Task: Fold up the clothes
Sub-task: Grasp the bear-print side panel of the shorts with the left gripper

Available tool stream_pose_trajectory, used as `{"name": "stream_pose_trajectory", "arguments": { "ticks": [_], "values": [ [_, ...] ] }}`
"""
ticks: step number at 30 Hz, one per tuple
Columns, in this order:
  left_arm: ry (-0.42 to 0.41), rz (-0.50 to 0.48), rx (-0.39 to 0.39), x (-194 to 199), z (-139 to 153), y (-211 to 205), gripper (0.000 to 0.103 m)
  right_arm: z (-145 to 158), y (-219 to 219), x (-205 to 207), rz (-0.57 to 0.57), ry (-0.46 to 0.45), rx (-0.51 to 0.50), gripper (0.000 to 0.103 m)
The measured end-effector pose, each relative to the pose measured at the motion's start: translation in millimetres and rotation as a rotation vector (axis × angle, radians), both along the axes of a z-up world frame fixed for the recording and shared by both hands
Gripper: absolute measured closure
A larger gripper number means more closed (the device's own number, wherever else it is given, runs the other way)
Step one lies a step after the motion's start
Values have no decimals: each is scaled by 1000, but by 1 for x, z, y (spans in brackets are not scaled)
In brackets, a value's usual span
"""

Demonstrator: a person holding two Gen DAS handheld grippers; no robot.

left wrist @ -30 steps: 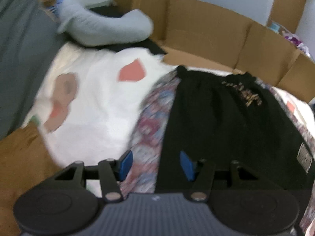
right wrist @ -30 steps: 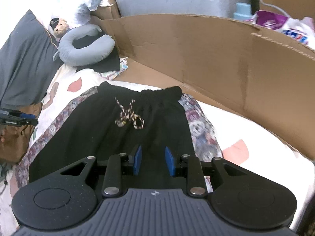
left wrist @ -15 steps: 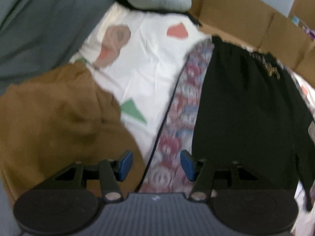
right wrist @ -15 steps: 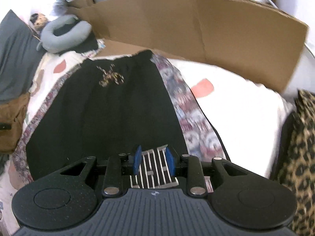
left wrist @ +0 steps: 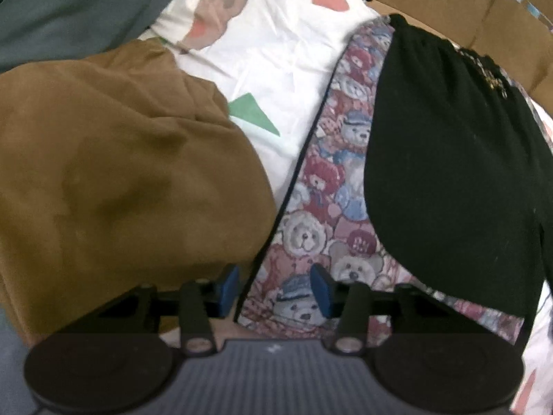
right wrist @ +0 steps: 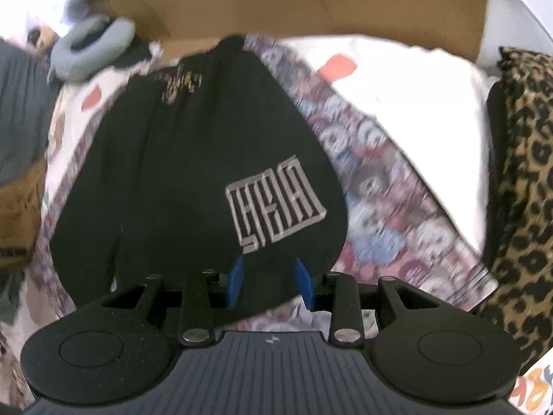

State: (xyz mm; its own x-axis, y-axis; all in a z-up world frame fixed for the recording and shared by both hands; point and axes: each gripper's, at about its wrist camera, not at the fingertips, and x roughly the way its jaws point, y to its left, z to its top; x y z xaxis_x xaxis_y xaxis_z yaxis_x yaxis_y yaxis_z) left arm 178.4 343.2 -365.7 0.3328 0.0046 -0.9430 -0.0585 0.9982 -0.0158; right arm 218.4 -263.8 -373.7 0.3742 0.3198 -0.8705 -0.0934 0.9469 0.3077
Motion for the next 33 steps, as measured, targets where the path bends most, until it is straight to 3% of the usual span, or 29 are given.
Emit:
{"name": "stream_pose_trajectory", "arguments": {
  "ticks": [5,9,21,24,26,33],
  "values": [
    [20,42,-17,-6,-15,9,59,-20,9,-8,20,73,26,54],
    [21,50,-9,-15,-23,15,65,-31,16,-12,39,104,21,54],
    [-5,68,-64,-32,-34,32,70,-44,27,-21,85,114,-22,55],
    [-11,64,-79,-33,-36,33,77,-47,32,-23,127,109,-58,54],
    [-14,53,-71,-33,-34,33,90,-49,34,-23,146,105,-74,54],
    [-13,48,-78,-38,-30,38,89,-50,33,-25,152,99,-69,54]
  ]
}}
